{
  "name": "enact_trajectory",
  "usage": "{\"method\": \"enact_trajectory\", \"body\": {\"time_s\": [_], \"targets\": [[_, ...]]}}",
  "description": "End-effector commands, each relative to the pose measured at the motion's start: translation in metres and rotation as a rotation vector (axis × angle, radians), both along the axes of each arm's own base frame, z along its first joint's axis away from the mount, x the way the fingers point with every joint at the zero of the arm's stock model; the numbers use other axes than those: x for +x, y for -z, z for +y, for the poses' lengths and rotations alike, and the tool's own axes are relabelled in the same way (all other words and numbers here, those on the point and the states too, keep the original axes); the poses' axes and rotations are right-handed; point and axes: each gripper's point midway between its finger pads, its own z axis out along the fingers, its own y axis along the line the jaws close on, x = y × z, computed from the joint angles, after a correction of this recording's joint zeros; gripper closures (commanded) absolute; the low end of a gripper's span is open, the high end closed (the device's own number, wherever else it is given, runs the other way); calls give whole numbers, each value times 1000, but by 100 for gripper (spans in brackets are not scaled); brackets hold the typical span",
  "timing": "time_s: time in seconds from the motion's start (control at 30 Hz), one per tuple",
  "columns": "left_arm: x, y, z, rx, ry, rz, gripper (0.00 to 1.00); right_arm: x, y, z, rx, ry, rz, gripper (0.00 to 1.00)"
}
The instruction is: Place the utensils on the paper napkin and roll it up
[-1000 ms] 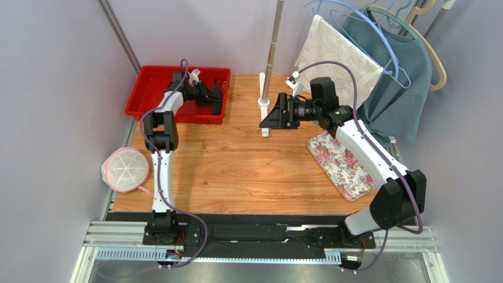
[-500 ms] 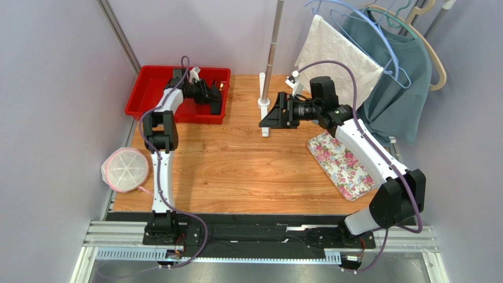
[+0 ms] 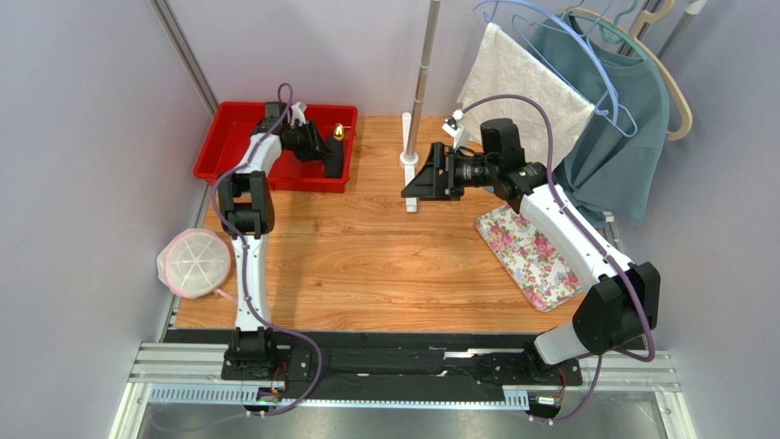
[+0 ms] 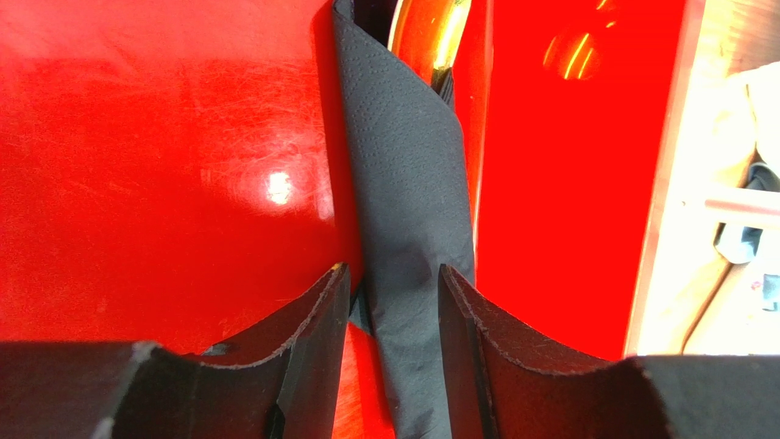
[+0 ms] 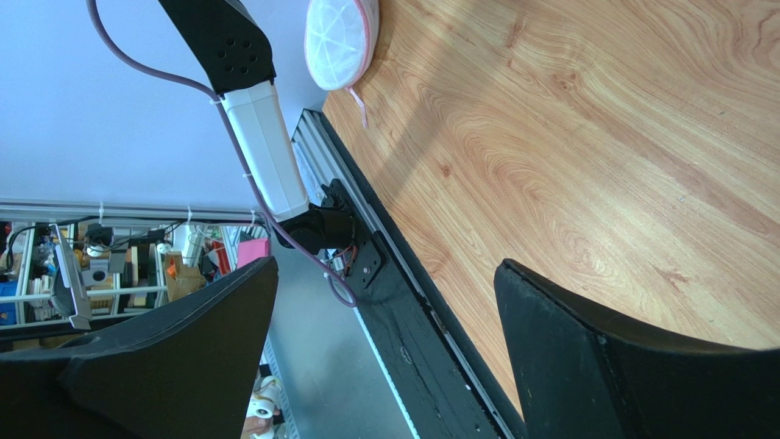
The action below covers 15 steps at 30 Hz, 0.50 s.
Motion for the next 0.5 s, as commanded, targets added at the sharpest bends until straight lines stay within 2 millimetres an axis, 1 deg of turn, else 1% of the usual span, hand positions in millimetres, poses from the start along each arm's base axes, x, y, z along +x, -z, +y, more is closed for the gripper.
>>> {"method": "enact_trajectory", "body": {"time_s": [0.0, 0.1, 0.17, 0.2, 0.3, 0.37, 0.43, 0.47], "targets": [[4, -38, 3, 52, 7, -77, 52, 3, -21, 3, 37, -12, -47, 7], [8, -42, -1, 42, 22, -97, 60, 1, -22, 3, 40, -13, -46, 7], [8, -39, -5, 32, 33, -95, 66, 1, -20, 3, 39, -15, -42, 7], [8, -39, -8, 30, 40, -96, 67, 1, -20, 3, 39, -16, -40, 7], [9, -34, -9, 24, 43, -86, 69, 0, -21, 3, 39, -19, -40, 7], [8, -29, -10, 16, 44, -73, 72, 0, -21, 2, 38, -20, -38, 7], [6, -23, -11, 9, 48, -58, 73, 0, -20, 2, 36, -21, -38, 7], [4, -22, -21, 4, 66, -55, 73, 0, -20, 3, 35, -21, -38, 7]]}}
